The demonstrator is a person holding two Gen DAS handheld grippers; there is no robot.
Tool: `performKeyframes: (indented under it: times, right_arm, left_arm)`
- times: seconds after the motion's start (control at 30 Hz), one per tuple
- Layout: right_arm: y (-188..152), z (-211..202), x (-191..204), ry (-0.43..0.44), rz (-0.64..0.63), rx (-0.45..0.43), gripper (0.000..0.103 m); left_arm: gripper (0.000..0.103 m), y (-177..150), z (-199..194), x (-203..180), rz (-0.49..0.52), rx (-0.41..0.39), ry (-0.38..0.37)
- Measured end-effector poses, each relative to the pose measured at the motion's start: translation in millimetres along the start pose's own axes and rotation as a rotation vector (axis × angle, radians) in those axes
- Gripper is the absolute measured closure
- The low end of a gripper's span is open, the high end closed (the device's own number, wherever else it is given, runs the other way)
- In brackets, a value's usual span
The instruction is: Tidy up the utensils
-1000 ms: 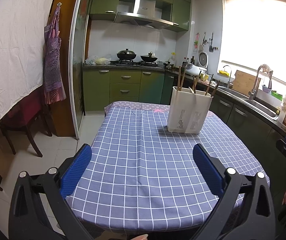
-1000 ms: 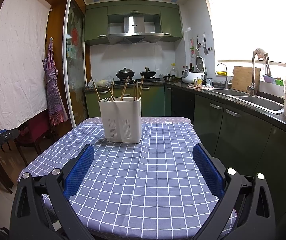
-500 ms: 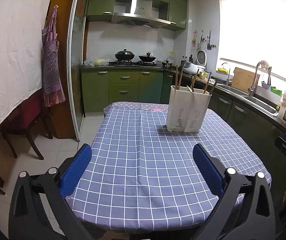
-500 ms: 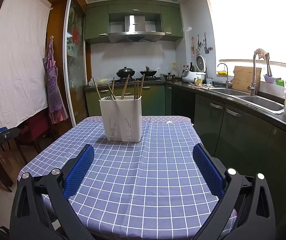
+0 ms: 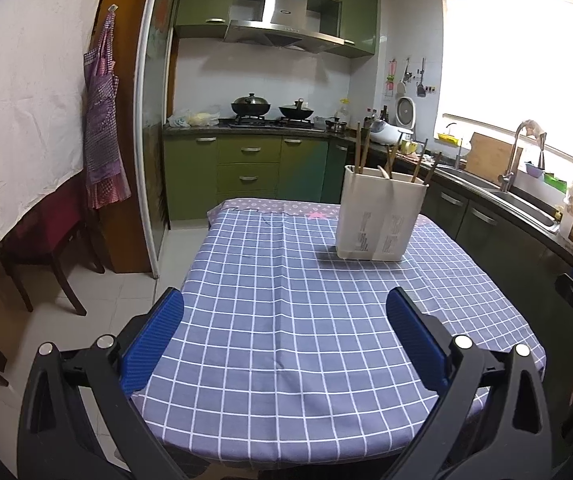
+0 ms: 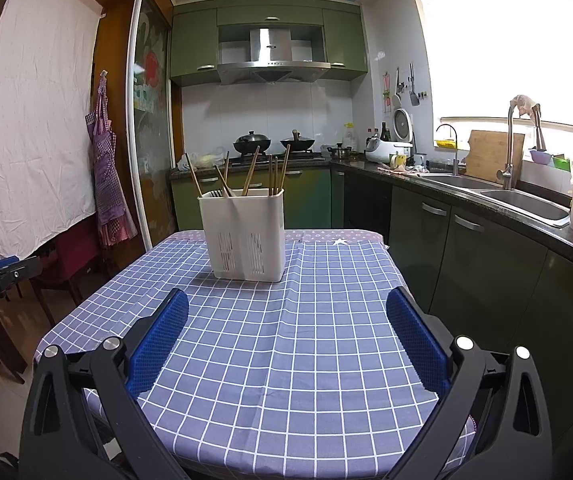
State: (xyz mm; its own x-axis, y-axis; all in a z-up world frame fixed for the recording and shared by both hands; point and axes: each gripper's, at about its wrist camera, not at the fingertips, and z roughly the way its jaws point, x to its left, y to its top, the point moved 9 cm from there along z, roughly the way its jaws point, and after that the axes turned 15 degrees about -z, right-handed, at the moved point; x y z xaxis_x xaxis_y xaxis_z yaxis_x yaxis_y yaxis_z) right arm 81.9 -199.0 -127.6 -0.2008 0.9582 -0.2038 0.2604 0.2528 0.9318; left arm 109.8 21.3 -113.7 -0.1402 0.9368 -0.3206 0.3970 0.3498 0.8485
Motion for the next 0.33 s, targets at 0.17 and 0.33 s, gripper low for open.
performKeyframes:
  times: [0.17, 0.33]
  right_arm:
    - [-0.7, 1.4, -0.1, 0.002, 0.0, 0.004, 0.005]
    - [-2.2, 7.5, -0.4, 0.007, -0.002, 0.012, 0.005]
  left_arm:
    - [0.007, -0.4, 1.8, 2.3, 0.012, 0.009, 0.026]
    - [0.007, 3.1, 7.6, 4.1, 0.006, 0.01, 0.017]
